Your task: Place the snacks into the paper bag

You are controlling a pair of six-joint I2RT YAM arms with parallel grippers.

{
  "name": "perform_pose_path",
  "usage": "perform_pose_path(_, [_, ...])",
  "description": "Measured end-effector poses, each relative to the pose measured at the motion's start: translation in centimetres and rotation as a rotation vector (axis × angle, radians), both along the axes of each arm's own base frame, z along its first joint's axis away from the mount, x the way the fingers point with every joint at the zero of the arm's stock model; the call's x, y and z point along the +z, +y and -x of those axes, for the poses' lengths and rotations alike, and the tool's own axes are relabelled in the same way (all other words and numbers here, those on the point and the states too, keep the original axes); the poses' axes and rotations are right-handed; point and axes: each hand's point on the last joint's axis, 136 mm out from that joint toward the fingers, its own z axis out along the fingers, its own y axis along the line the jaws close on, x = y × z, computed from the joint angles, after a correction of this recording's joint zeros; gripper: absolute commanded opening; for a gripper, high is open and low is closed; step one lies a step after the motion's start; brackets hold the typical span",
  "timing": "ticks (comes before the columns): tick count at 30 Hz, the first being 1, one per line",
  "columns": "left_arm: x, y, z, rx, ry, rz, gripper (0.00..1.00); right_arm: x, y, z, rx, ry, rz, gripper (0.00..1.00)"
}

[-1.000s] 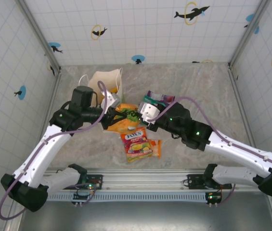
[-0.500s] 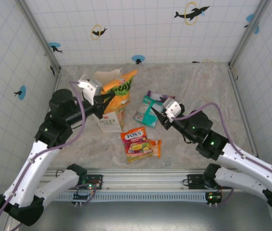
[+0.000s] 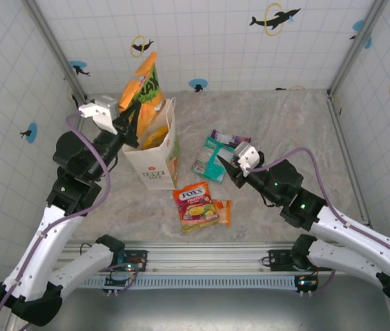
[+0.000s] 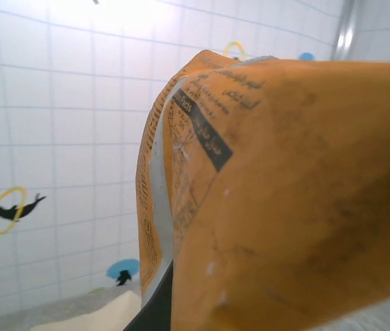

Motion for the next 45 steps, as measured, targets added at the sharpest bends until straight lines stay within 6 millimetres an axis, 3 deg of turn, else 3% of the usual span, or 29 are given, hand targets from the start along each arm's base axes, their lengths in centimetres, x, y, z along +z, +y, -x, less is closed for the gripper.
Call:
perform_pose_path(8, [-2.2,1.0,-3.6,0.145,0.068,-0.021,0.12,-0.8,0.0,-0.1,0.002,0.019,0.001,0.51])
perform_pose_path(13, [-5.0,1.1,-5.6,0.207,0.134,-0.059,0.14,-1.0,0.2,-0.1,0.006,0.029,0.001,0.51])
perform_pose_path(21, [-8.8,1.5,-7.3,0.278,0.205,-0.111,0.19,-1.8,0.0,-0.3,0.000,0.043,0.008,0.51])
perform_pose_path(26, [-10.2,1.8,-7.9,0.307,0.218,-0.139,0.33,-2.1,-0.1,-0.4,-0.003,0.050,0.009,0.51])
perform_pose_path(32, [-10.5,1.8,-8.1,0.312,0.224,-0.146,0.42,-2.2,-0.1,-0.4,-0.001,0.056,0.005,0.51])
perform_pose_path(41, [-8.6,1.8,-8.1,0.312,0.219,-0.139,0.43,-3.0,0.4,-0.7,0.010,0.081,0.016,0.51])
perform_pose_path(45, [-9.4,1.8,-8.2,0.319,0.248,-0.154,0.50,-3.0,0.5,-0.7,0.015,0.083,0.011,0.51])
